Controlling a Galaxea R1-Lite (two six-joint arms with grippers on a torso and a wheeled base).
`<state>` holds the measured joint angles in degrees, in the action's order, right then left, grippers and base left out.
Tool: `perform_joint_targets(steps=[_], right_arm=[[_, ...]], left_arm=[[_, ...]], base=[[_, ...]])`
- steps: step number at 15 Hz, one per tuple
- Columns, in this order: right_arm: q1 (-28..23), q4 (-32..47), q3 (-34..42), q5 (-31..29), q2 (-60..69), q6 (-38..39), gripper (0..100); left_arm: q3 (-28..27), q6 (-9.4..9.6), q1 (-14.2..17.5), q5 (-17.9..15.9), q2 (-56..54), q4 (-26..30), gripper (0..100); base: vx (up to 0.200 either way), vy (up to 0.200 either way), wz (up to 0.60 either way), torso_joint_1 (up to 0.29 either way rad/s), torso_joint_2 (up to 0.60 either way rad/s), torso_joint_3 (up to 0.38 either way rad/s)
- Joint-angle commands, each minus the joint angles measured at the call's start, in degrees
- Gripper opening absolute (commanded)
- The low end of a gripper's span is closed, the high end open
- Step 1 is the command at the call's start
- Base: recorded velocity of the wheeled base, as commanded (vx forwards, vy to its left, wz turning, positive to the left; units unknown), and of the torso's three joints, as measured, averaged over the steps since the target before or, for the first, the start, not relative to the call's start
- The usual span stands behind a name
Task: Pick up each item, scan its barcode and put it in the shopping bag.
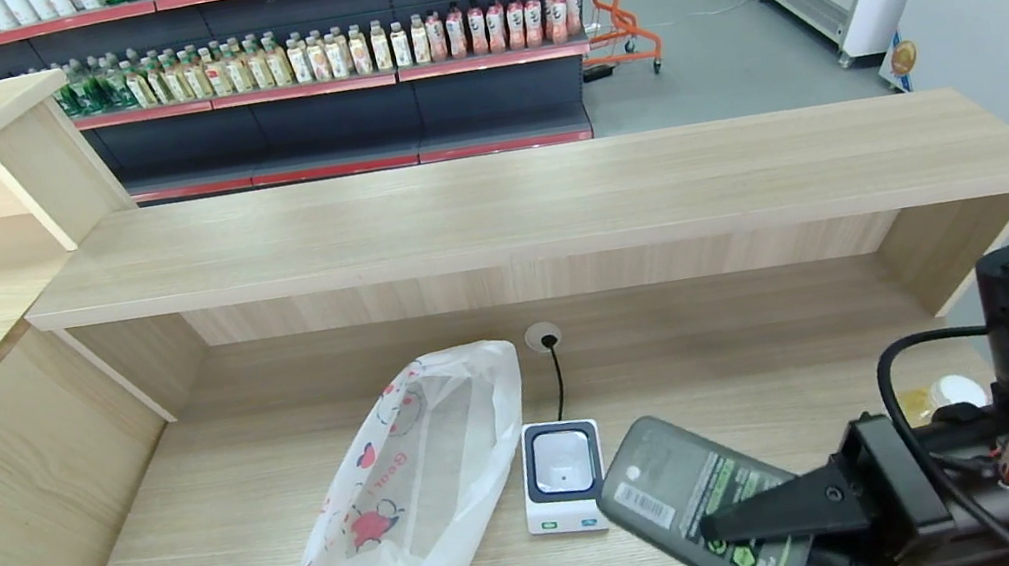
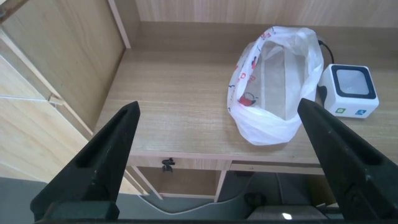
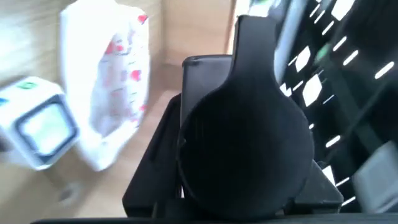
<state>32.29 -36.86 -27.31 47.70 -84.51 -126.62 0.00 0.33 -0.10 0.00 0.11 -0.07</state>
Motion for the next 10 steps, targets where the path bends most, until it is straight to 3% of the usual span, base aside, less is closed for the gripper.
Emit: perform_joint_targets(steps=[1,2,3,5,8,10], right_arm=[[-1.9,-0.1,0.2,-14.5,10.2,23.4,0],[-5.7,1.0,1.7,-16.6,14.0,32.1,0],[-7.1,2.8,4.0,-14.8,15.0,36.9,0],[-9.6,6.2,3.5,-4.0,15.5,50.4,0],[-22.8,4.5,3.2,3.9,16.8,85.5,0],[-31.0,3.7,3.6,3.9,16.4,105.0,0]], left_arm=[[0.0,0.02,0.0,0.0,0.0,0.0,100],[0.0,0.02,0.0,0.0,0.0,0.0,100],[0.0,0.02,0.0,0.0,0.0,0.0,100],[0.0,0.02,0.0,0.0,0.0,0.0,100],[0.0,0.02,0.0,0.0,0.0,0.0,100],[0.0,0.02,0.0,0.1,0.0,0.0,100]], base=[[0.0,0.0,0.0,0.0,0.0,0.0],[0.0,0.0,0.0,0.0,0.0,0.0],[0.0,0.0,0.0,0.0,0.0,0.0],[0.0,0.0,0.0,0.0,0.0,0.0],[0.0,0.0,0.0,0.0,0.0,0.0],[0.0,0.0,0.0,0.0,0.0,0.0]])
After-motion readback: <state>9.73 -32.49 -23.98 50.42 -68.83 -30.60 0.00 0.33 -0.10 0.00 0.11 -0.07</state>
